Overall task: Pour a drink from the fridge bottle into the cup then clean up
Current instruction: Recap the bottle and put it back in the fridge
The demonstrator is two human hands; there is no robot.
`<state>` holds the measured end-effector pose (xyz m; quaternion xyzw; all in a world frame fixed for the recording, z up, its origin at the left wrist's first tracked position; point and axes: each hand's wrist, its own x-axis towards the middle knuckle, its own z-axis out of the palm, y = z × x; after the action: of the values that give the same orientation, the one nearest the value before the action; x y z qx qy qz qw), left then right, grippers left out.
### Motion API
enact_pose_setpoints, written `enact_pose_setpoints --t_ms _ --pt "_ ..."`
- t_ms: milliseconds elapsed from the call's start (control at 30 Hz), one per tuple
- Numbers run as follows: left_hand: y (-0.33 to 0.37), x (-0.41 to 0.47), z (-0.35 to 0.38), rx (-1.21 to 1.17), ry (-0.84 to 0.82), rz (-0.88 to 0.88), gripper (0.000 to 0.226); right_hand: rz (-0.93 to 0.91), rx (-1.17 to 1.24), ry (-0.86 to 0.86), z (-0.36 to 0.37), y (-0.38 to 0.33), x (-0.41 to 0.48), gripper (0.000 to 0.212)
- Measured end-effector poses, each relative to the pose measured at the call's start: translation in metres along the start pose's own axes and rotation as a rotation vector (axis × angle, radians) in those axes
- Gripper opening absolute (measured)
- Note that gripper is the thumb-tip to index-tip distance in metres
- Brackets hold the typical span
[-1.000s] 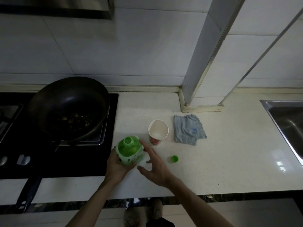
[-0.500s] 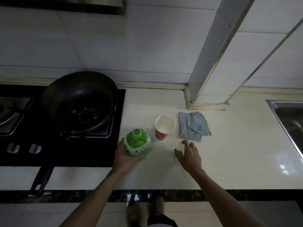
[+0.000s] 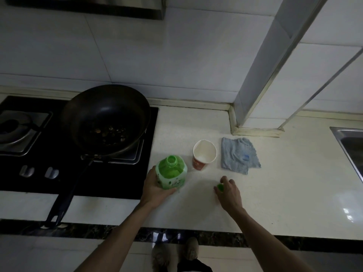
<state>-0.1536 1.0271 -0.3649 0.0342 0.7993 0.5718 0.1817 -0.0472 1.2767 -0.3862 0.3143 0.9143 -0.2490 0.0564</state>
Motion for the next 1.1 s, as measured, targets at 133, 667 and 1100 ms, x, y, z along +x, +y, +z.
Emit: enact_pose_setpoints --t_ms 133,667,1100 --pt "0.0 0.0 0.0 -0.005 -0.003 0.001 0.086 -0.097 0.078 -0.003 -0.002 0.0 -0.008 0.019" --pt "-0.002 0.002 -0.004 -0.043 -0.063 0.065 0.083 -0.646 0.656 0.043 -0.096 -0.165 -0.031 0.028" --pt "-0.005 0.004 -0.007 -0.03 -0.074 0.084 0.079 -0.825 0.268 -0.004 -0.097 -0.176 -0.022 0.025"
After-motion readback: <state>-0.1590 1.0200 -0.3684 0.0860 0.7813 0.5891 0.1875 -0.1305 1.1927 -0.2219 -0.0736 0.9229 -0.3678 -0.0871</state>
